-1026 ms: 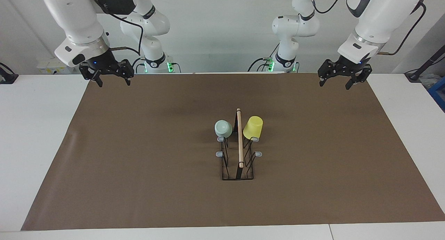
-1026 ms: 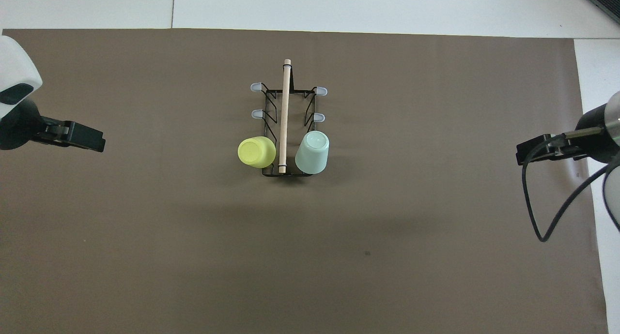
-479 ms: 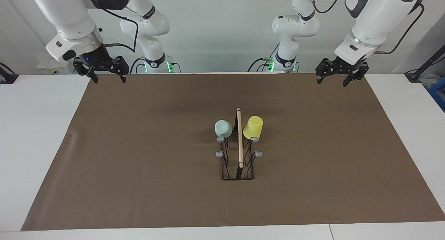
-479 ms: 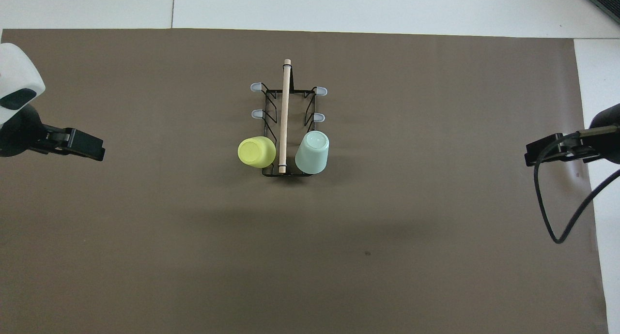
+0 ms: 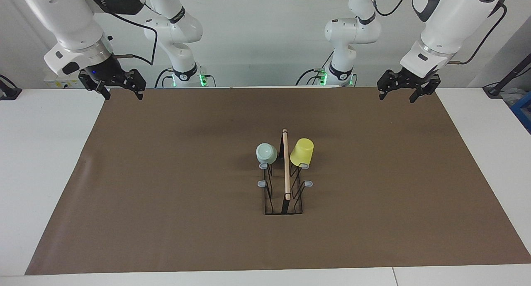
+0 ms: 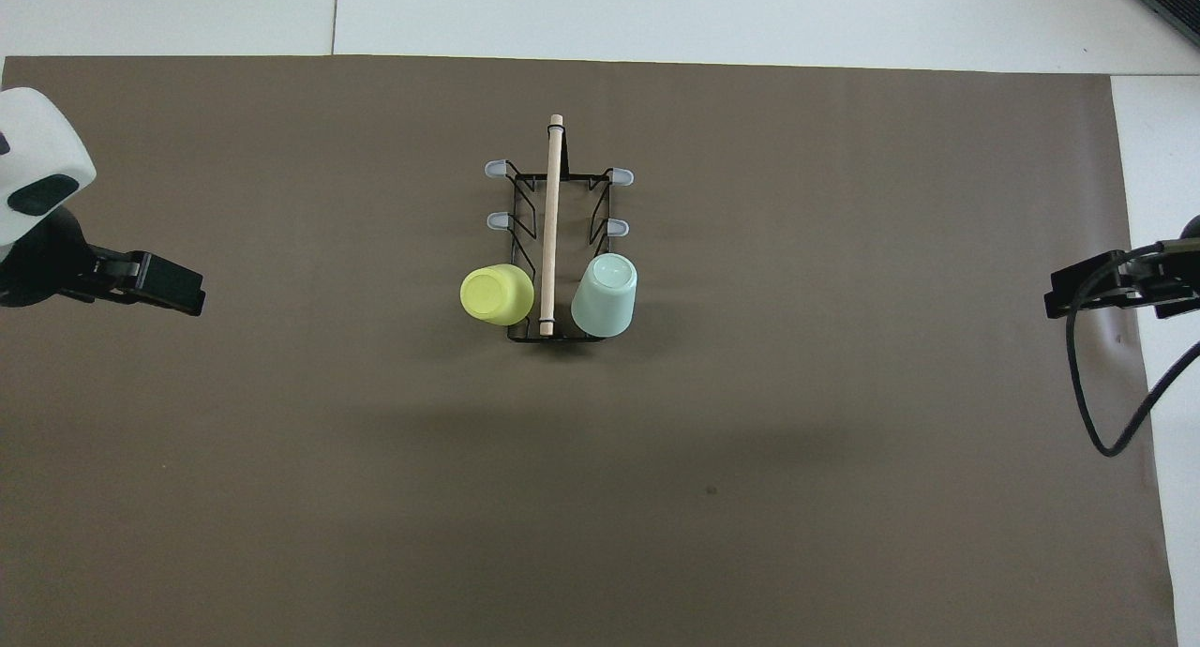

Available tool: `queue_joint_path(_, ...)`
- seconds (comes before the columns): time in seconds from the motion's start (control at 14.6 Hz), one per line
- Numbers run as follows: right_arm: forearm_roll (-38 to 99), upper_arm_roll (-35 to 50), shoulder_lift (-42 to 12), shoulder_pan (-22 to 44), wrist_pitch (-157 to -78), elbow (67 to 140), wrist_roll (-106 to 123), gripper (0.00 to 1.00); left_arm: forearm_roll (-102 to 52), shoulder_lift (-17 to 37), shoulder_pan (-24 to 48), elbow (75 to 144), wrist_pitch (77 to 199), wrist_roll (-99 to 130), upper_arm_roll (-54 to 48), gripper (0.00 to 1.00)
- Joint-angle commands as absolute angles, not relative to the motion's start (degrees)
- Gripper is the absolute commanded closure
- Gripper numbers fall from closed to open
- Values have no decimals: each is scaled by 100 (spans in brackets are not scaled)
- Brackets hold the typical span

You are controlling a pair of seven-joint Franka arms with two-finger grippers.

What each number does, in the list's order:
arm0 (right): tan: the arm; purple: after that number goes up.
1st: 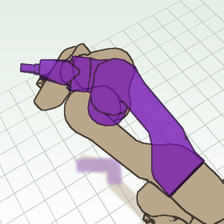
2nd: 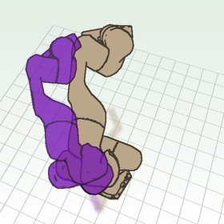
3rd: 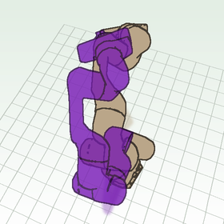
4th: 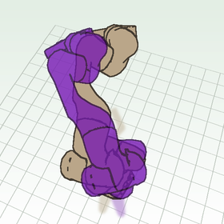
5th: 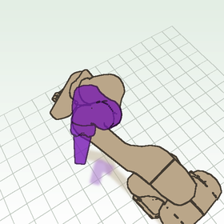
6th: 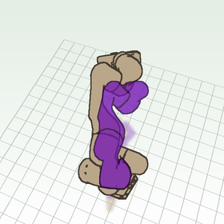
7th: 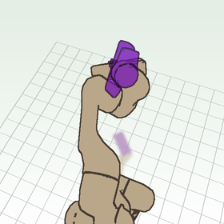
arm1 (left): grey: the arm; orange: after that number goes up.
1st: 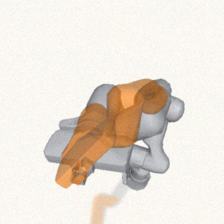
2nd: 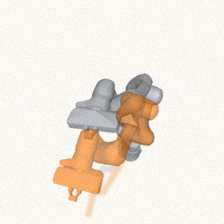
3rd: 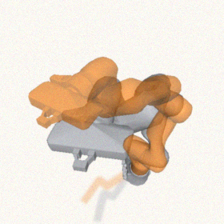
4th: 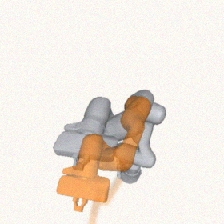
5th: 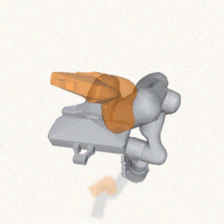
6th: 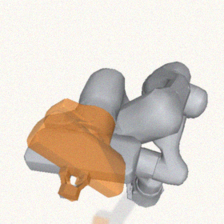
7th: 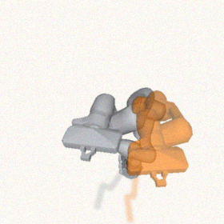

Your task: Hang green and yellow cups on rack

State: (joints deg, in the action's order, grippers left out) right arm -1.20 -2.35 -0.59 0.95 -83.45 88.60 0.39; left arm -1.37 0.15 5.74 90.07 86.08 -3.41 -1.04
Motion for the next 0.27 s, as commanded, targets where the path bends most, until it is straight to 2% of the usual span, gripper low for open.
queue_joint_path(0.0, -88, -149, -114, 44, -8279, 8728, -26, 0, -44, -53, 492, 9035, 8604, -237, -193, 0)
queue_joint_path(0.21, -246, -123, 8, 114, -8262, 8937, -79, 0, -53, -53, 492, 9044, 8648, -237, -185, 0)
